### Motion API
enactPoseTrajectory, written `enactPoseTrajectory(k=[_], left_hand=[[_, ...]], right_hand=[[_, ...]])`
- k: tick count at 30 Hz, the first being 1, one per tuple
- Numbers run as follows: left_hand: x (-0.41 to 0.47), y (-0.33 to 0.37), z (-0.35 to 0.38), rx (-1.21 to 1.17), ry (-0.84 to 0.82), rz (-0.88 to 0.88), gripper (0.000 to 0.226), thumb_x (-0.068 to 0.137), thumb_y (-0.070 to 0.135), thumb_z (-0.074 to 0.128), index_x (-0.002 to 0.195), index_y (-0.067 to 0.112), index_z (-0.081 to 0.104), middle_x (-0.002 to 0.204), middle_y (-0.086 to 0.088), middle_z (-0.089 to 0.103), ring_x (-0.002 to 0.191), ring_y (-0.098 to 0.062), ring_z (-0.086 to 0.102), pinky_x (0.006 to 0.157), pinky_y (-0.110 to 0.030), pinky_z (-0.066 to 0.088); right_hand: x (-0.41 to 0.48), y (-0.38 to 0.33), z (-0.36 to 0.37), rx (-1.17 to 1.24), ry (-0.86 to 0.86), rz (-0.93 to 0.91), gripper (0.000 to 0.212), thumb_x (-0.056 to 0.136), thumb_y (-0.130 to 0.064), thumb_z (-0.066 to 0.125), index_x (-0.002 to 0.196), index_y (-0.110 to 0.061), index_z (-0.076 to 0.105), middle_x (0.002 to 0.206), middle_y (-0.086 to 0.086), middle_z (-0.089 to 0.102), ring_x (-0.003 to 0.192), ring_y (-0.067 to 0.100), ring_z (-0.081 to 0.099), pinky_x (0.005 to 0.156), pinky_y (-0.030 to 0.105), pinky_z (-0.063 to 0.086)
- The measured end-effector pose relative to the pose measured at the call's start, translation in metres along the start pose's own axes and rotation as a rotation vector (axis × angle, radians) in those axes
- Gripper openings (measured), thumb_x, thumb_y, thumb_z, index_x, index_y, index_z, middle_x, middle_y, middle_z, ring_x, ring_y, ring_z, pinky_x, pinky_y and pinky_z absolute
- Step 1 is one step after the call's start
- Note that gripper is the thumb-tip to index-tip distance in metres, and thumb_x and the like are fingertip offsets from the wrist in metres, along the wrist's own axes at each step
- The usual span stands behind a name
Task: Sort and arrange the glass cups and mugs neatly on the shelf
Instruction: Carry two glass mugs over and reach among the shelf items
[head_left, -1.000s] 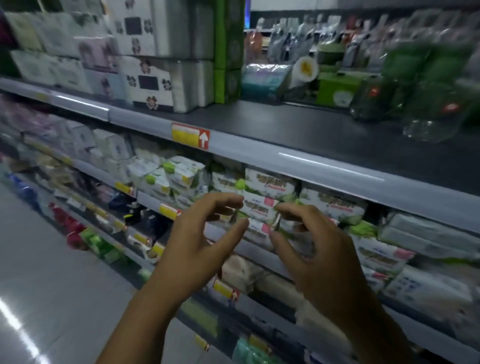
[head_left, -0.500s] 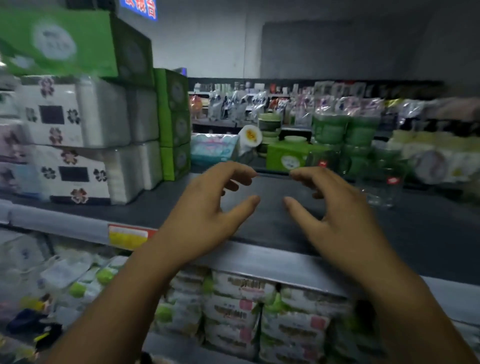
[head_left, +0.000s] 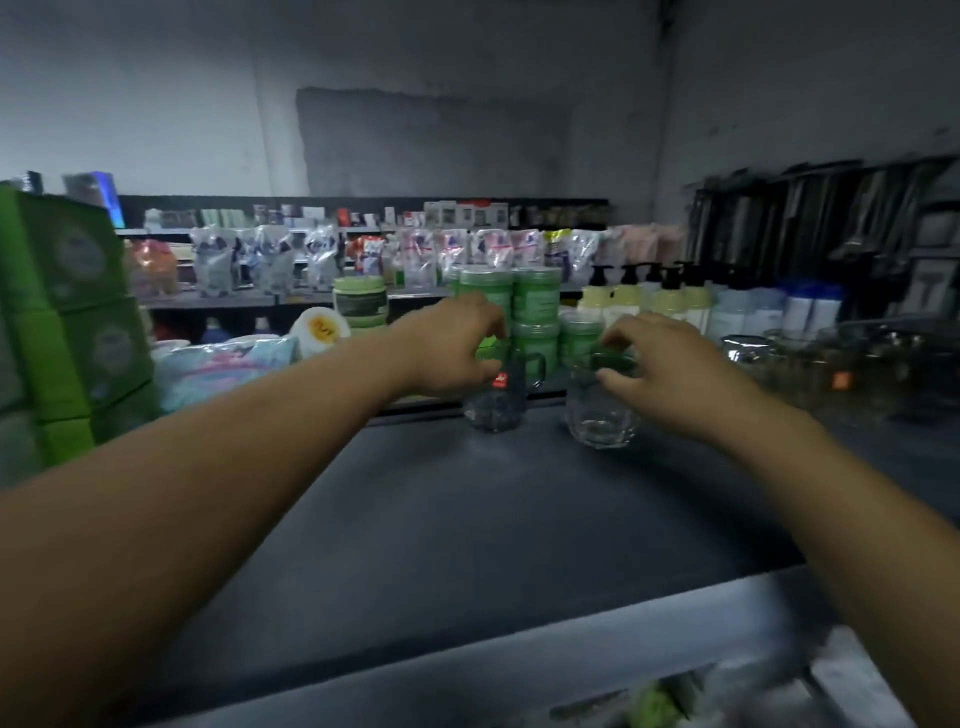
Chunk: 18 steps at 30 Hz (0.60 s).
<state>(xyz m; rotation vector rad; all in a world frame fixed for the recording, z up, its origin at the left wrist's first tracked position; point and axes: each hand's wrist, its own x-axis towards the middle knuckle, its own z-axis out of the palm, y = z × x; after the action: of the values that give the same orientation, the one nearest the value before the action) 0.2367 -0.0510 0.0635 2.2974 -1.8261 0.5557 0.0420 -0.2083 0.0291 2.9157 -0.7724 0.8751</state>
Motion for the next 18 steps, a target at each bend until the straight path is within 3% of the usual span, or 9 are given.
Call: enactPoseTrajectory(k=[4,7,12,15,18], left_hand=[[0.028,0.001,0.027,0.013,-0.17,-0.049,0.049,0.097,0.035,0.063,0.137,0.008,0.052,0.135,-0.015,0.06,0.123,-0.033,0.056,0.098,-0.037,0.046],[0.032,-0.003,0.041,0.053,-0.25,-0.04,0.038,0.098,0.033,0.063,0.125,0.007,0.06,0.123,-0.016,0.067,0.112,-0.034,0.062,0.089,-0.035,0.047],[0.016,-0.004,0.037,0.058,-0.223,-0.015,0.034,0.095,0.037,0.067,0.118,0.013,0.062,0.108,-0.009,0.069,0.1,-0.03,0.064,0.079,-0.033,0.048],[-0.009,0.007,0.023,0.088,-0.182,0.019,0.03,0.094,0.043,0.066,0.112,0.02,0.064,0.099,-0.001,0.069,0.094,-0.025,0.064,0.074,-0.033,0.048],[-0.042,0.014,0.014,0.031,-0.12,0.005,0.032,0.089,0.055,0.064,0.107,0.028,0.064,0.097,0.007,0.069,0.091,-0.018,0.065,0.079,-0.038,0.055]], right_hand=[[0.012,0.002,0.007,-0.002,-0.116,0.061,0.022,0.092,-0.04,0.063,0.099,-0.019,0.063,0.091,-0.005,0.053,0.099,0.024,0.058,0.09,0.035,0.048],[0.011,-0.003,0.006,0.026,-0.195,0.062,0.021,0.092,-0.033,0.066,0.102,-0.015,0.069,0.086,-0.011,0.047,0.101,0.022,0.056,0.092,0.038,0.053],[-0.004,-0.008,-0.004,0.057,-0.199,0.007,0.019,0.09,-0.02,0.069,0.109,-0.016,0.07,0.088,-0.012,0.045,0.093,0.014,0.057,0.093,0.04,0.054],[-0.023,-0.011,-0.009,0.098,-0.144,-0.028,0.019,0.087,-0.025,0.072,0.106,-0.025,0.068,0.089,-0.014,0.057,0.086,0.008,0.061,0.085,0.041,0.057],[-0.045,-0.01,-0.014,0.114,-0.083,-0.077,0.023,0.085,-0.032,0.073,0.108,-0.033,0.066,0.089,-0.017,0.066,0.087,0.004,0.063,0.082,0.038,0.056]])
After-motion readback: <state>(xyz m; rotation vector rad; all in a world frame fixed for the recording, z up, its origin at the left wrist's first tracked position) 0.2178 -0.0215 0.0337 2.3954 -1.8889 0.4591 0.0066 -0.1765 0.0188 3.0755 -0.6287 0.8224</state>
